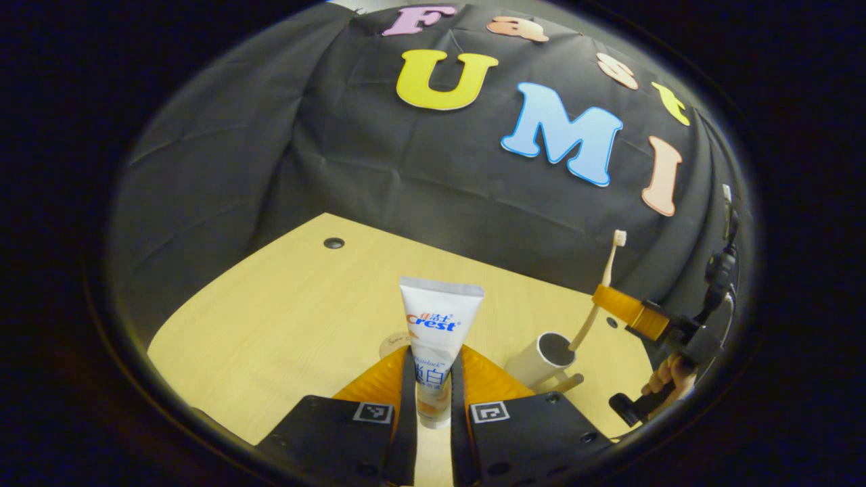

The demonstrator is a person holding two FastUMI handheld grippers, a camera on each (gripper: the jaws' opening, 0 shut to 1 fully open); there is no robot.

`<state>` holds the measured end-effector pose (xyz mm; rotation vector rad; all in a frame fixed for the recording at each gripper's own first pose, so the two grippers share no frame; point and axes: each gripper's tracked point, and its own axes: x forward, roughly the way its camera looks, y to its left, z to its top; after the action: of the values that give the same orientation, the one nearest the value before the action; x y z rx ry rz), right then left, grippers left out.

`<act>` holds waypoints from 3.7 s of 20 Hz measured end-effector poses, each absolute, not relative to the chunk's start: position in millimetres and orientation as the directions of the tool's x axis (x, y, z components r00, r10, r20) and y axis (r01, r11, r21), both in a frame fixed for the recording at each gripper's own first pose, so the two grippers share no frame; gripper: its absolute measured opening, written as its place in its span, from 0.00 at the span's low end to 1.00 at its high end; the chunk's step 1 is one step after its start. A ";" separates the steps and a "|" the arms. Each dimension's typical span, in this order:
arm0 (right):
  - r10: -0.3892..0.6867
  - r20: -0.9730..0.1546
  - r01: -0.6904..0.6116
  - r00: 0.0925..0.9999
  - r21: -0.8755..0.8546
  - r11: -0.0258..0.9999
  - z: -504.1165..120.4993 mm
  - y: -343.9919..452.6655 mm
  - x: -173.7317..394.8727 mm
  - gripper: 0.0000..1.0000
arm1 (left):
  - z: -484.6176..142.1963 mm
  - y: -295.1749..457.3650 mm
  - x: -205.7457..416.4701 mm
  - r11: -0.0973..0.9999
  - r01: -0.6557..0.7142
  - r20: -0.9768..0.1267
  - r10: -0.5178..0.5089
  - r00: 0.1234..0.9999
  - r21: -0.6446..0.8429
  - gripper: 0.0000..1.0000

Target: Put the toothbrush and toothpaste on the desktop into the cup, then pick up the cup and place it on the coaster on the desktop.

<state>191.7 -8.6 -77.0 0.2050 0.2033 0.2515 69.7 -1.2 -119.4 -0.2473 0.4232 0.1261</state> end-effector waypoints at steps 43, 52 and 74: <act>0.017 -0.302 0.040 0.953 0.182 0.983 -102.0 -149.3 110.8 0.84 | -107.9 -163.1 187.2 0.909 0.153 -0.177 -0.236 0.955 -0.388 0.25; 0.018 -0.333 0.051 0.943 0.195 0.979 -111.8 -153.9 101.7 0.84 | -136.8 -190.7 201.6 0.937 0.205 -0.208 -0.269 0.940 -0.284 0.31; 0.129 -0.404 -0.054 0.905 0.190 0.980 -114.3 -74.9 107.4 0.84 | -75.2 -146.8 165.6 0.954 0.245 -0.129 -0.269 0.954 -0.175 0.93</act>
<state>107.4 -74.9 -114.3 0.1765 0.4284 0.0951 165.6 -146.8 -75.2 -0.1582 0.1526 -0.2624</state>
